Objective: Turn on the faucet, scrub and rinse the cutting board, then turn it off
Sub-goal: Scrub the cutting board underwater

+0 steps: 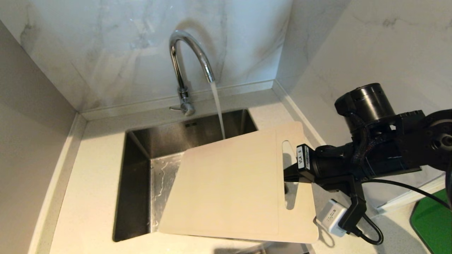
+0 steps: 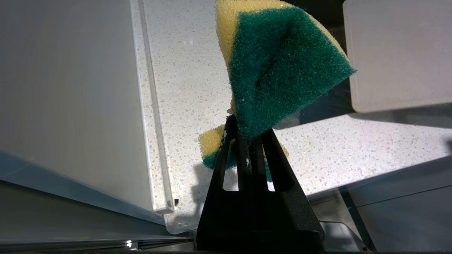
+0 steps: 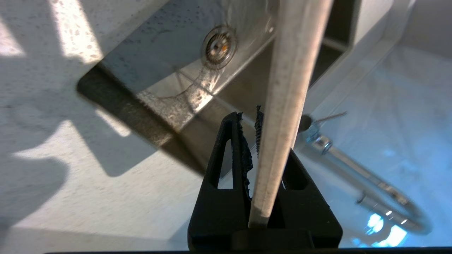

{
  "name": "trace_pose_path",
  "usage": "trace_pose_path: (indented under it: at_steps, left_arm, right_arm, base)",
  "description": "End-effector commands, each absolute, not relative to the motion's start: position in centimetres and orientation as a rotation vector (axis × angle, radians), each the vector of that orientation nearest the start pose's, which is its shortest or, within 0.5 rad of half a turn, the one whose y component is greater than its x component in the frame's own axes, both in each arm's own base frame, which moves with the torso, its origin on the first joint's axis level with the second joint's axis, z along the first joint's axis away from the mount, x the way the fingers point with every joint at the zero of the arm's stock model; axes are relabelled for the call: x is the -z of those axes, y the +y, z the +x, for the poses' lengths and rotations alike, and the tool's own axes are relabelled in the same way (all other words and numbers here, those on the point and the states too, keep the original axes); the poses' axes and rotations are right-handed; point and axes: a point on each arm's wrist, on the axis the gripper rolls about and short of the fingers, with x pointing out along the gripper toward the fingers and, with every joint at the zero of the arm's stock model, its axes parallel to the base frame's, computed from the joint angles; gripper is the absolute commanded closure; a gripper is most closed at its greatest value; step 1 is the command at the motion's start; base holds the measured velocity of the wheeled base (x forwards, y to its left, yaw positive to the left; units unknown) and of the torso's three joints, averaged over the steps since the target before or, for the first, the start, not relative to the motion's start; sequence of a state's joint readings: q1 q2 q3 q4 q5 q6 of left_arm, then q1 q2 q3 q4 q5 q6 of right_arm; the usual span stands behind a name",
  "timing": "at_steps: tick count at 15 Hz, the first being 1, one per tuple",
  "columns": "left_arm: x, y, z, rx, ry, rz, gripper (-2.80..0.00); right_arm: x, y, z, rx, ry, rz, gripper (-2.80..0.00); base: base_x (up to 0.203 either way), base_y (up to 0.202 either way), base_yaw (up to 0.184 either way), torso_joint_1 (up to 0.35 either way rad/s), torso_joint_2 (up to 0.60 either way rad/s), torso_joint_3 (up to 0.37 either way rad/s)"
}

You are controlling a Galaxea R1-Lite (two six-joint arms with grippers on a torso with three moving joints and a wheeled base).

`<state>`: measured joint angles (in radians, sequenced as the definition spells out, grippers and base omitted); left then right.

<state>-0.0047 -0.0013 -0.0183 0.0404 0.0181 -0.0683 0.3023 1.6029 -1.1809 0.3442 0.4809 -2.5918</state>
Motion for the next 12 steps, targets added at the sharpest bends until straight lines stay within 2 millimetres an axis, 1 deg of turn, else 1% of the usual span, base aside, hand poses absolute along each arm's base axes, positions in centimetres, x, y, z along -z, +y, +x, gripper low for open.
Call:
trace_pose_path:
  at_steps: [1, 4, 8, 11, 12]
  left_arm:
    - [-7.6, 0.1, -2.4, -0.015, 0.021, -0.07, 0.0]
    - [-7.6, 0.1, -2.4, -0.015, 0.02, -0.07, 0.0]
    - [-7.6, 0.1, -2.4, -0.015, 0.021, -0.069, 0.0]
    - [-7.6, 0.1, -2.4, -0.015, 0.021, -0.069, 0.0]
    - [-7.6, 0.1, -2.4, -0.015, 0.02, -0.069, 0.0]
  right_arm:
    - [-22.5, 9.1, 26.5, -1.245, -0.668, -2.214, 0.0]
    - [-22.9, 9.4, 27.4, -1.256, -0.697, -2.221, 0.0]
    - [-23.2, 9.5, 27.8, -1.267, -0.721, -2.234, 0.0]
    - [-23.4, 8.9, 28.3, -1.265, -0.715, -2.253, 0.0]
    - [-23.8, 8.8, 28.5, -1.266, -0.713, -2.262, 0.0]
  base:
    - [0.0, 0.0, 0.0, 0.0, 0.0, 0.0]
    - [0.0, 0.0, 0.0, 0.0, 0.0, 0.0]
    - [0.0, 0.0, 0.0, 0.0, 0.0, 0.0]
    - [0.0, 0.0, 0.0, 0.0, 0.0, 0.0]
    - [0.0, 0.0, 0.0, 0.0, 0.0, 0.0]
